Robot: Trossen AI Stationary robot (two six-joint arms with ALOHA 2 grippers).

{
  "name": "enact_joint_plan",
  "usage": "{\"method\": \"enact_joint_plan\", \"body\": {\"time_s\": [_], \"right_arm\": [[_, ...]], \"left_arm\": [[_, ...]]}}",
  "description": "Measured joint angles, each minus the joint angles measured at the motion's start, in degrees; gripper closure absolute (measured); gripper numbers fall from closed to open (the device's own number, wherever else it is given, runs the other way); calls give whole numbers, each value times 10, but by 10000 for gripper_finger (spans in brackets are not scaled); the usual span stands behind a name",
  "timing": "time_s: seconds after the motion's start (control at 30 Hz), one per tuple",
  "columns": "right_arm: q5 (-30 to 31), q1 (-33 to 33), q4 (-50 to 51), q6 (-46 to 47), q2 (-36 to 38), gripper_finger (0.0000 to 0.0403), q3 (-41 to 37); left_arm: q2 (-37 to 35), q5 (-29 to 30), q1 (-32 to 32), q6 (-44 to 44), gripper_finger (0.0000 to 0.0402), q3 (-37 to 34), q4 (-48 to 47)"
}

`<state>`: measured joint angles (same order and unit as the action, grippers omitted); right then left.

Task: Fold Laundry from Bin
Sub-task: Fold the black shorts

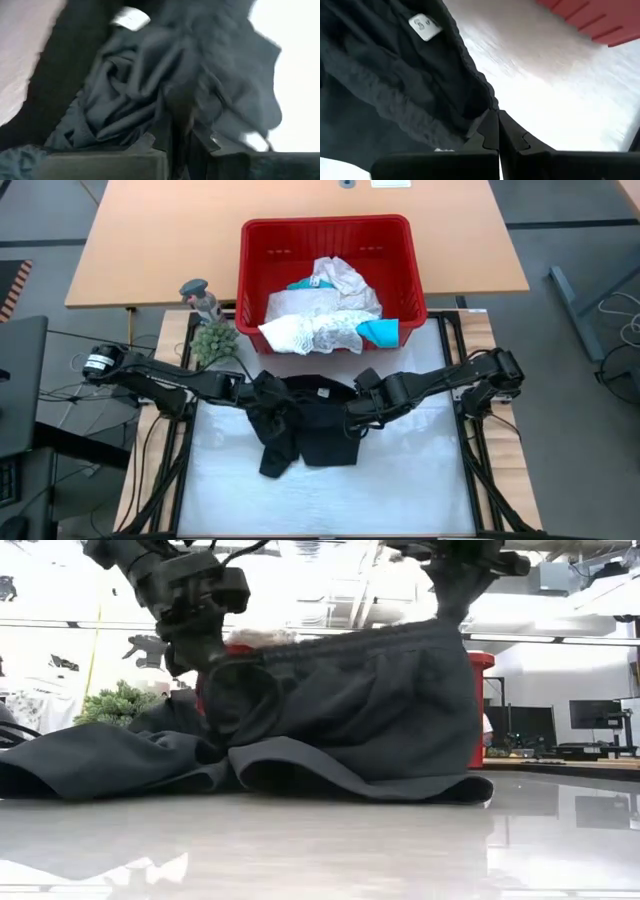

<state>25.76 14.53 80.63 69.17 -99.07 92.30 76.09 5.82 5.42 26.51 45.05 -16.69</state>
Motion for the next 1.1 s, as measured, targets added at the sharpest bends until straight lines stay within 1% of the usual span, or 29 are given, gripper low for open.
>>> {"method": "enact_joint_plan", "body": {"time_s": [0.1,0.2,0.27,0.37,0.47,0.53,0.6,0.73,0.9,1.03,1.1], "right_arm": [[-6,2,2,7,0,386,-9],[-22,11,6,13,0,386,-17],[-28,23,14,15,0,386,-18],[-35,40,32,42,0,386,-17],[-35,60,60,69,0,386,-17],[-35,74,69,80,0,386,-17],[-35,88,68,78,0,386,-17],[-35,116,71,71,0,386,-17],[-41,149,72,42,0,386,-17],[-58,173,71,21,0,386,-17],[-61,184,72,16,0,386,-17]], "left_arm": [[-3,-54,-1,-71,328,-2,-2],[-5,-67,-1,-131,274,7,-3],[-5,-66,-1,-170,236,14,-20],[-5,-22,-6,-214,186,39,-58],[-5,16,-15,-259,153,75,-120],[-5,38,-20,-312,141,95,-147],[-5,35,-35,-367,136,106,-151],[-1,-17,-83,-419,135,107,-125],[6,-60,-136,-507,135,108,-68],[38,-139,-168,-533,136,108,-39],[63,-151,-174,-553,136,108,-36]]}}
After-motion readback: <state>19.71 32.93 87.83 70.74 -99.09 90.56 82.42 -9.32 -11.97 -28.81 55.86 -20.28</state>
